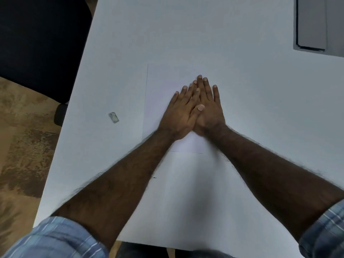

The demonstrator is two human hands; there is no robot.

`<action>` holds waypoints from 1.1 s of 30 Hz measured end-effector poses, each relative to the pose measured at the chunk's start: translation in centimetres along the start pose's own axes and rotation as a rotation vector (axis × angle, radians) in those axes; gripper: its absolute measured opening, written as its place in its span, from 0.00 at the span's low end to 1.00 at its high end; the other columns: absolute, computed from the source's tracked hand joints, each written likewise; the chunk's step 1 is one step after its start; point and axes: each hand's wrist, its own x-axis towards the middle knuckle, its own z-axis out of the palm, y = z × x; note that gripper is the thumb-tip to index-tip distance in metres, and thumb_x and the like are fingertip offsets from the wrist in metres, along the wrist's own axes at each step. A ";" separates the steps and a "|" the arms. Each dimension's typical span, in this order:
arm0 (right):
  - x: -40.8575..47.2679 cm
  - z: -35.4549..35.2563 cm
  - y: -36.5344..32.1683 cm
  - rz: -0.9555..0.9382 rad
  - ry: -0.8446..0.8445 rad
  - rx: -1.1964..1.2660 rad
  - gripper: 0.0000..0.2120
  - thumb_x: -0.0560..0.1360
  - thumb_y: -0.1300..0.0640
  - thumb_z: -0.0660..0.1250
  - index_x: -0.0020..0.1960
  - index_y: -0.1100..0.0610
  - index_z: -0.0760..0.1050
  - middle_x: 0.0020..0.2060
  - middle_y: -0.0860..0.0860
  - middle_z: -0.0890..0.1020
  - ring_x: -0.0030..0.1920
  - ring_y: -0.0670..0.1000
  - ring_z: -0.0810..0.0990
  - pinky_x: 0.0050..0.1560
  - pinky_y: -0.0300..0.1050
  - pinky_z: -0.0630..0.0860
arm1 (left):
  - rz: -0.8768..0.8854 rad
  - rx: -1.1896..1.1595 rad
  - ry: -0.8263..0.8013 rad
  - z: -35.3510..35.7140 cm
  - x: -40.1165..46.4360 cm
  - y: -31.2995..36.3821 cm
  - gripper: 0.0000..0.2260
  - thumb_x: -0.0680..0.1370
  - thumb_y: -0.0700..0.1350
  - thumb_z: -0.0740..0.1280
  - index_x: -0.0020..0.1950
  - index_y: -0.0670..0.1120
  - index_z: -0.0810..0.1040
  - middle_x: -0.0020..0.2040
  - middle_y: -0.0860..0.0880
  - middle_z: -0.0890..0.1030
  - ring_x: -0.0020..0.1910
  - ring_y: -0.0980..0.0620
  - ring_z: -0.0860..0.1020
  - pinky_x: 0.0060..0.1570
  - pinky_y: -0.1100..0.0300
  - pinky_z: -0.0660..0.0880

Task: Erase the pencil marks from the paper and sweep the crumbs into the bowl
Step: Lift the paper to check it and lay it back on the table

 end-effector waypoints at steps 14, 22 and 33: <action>0.3 0.1 -0.5 0.074 0.040 0.077 0.37 0.86 0.41 0.48 0.87 0.62 0.48 0.87 0.58 0.49 0.88 0.56 0.46 0.87 0.63 0.45 | -0.434 0.482 0.184 -4.6 -0.8 -8.7 0.30 0.88 0.52 0.45 0.85 0.35 0.51 0.86 0.35 0.50 0.86 0.39 0.48 0.84 0.39 0.44; 0.3 -0.1 -0.3 0.081 0.025 0.135 0.37 0.87 0.39 0.43 0.88 0.61 0.47 0.88 0.58 0.48 0.88 0.56 0.44 0.87 0.63 0.45 | -0.131 0.399 0.103 -1.0 -2.6 -6.7 0.28 0.88 0.51 0.44 0.86 0.40 0.53 0.87 0.42 0.53 0.87 0.45 0.49 0.84 0.42 0.48; 1.0 0.1 -5.0 -0.050 0.007 0.132 0.40 0.86 0.33 0.42 0.88 0.60 0.49 0.88 0.57 0.50 0.88 0.54 0.46 0.86 0.62 0.48 | -0.129 0.405 0.134 -0.9 -2.6 -6.8 0.29 0.87 0.50 0.44 0.86 0.40 0.52 0.87 0.42 0.52 0.87 0.45 0.49 0.84 0.44 0.48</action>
